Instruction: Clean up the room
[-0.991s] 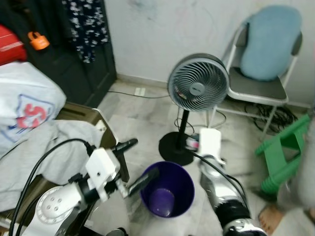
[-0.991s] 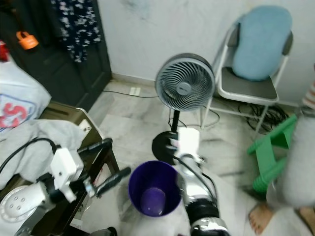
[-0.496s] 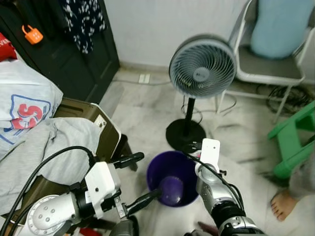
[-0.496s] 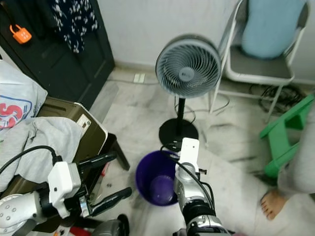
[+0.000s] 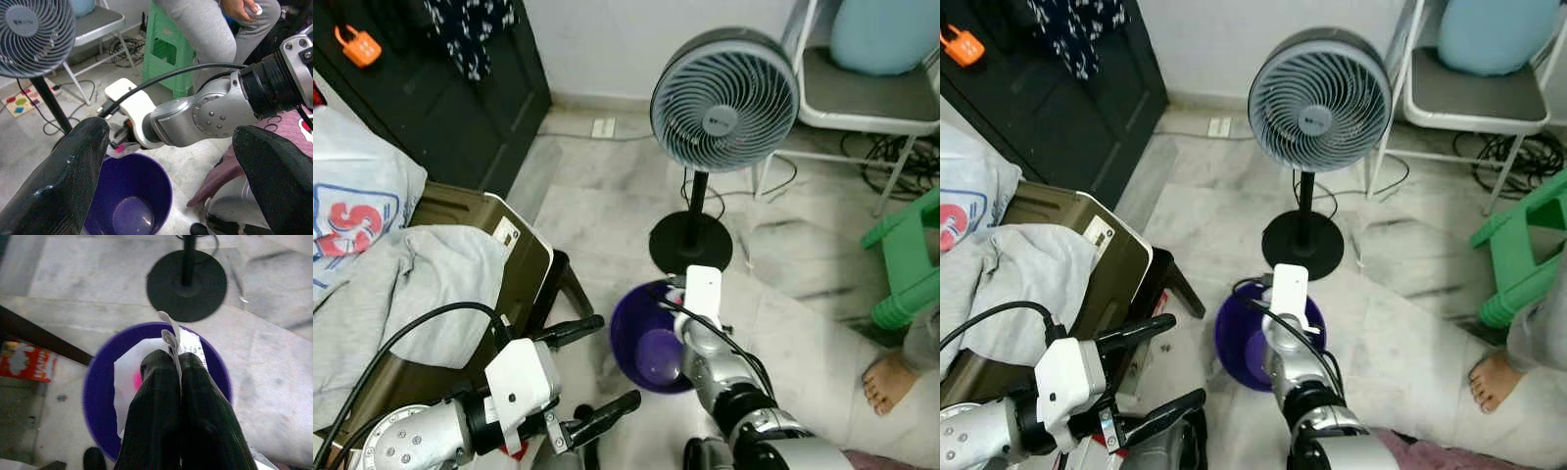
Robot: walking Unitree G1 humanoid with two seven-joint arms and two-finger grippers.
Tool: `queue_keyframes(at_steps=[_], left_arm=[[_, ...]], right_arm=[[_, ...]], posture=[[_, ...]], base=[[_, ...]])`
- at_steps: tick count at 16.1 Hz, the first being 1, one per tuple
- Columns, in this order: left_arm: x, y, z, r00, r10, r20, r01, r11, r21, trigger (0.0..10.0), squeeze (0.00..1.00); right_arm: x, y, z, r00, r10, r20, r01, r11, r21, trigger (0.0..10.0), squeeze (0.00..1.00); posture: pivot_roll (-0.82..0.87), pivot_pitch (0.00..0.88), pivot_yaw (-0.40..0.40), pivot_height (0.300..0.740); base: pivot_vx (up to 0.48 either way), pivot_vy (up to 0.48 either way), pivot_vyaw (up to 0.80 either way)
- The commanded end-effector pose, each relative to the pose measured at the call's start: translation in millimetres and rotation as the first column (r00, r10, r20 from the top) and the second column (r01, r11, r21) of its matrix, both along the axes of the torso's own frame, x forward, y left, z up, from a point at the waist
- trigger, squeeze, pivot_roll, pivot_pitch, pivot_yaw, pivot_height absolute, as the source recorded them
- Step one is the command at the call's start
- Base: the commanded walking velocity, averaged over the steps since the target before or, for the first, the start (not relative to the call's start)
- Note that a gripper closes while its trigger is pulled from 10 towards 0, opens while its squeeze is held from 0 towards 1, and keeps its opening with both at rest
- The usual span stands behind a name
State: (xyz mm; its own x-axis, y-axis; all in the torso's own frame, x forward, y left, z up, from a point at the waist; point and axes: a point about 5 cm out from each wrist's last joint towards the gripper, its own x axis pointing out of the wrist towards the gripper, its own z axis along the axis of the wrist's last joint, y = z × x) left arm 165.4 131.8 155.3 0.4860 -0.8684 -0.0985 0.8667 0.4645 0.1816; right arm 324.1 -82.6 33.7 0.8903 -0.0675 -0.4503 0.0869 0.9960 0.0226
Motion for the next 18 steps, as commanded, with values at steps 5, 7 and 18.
queue_keyframes(at_steps=[5, 7, 18], left_arm=[[-0.7, 2.7, 1.7, 1.000, 0.011, -0.006, -0.011, 1.000, 0.023, 10.0, 0.00], [3.0, 0.9, 2.1, 1.000, 0.014, 0.007, -0.014, 1.000, 0.025, 10.0, 0.00], [41.0, -20.1, 6.9, 0.988, 0.099, 0.118, -0.089, 0.993, -0.082, 10.0, 0.00]], right_arm=[[-6.8, 10.8, -7.7, 0.999, 0.020, -0.025, -0.019, 0.998, 0.065, 10.0, 1.00], [-3.8, 10.3, -4.2, 1.000, 0.024, -0.007, -0.023, 0.997, 0.073, 10.0, 1.00], [16.4, 10.2, 46.5, 0.934, 0.210, 0.287, -0.211, 0.977, -0.028, 10.0, 1.00]], posture=[[0.14, 0.342, 0.108, 0.740], [0.13, 0.336, 0.106, 0.740], [0.01, 0.189, 0.043, 0.740]], base=[[0.000, 0.000, 0.00], [0.000, 0.000, 0.00], [0.000, 0.000, 0.00]])
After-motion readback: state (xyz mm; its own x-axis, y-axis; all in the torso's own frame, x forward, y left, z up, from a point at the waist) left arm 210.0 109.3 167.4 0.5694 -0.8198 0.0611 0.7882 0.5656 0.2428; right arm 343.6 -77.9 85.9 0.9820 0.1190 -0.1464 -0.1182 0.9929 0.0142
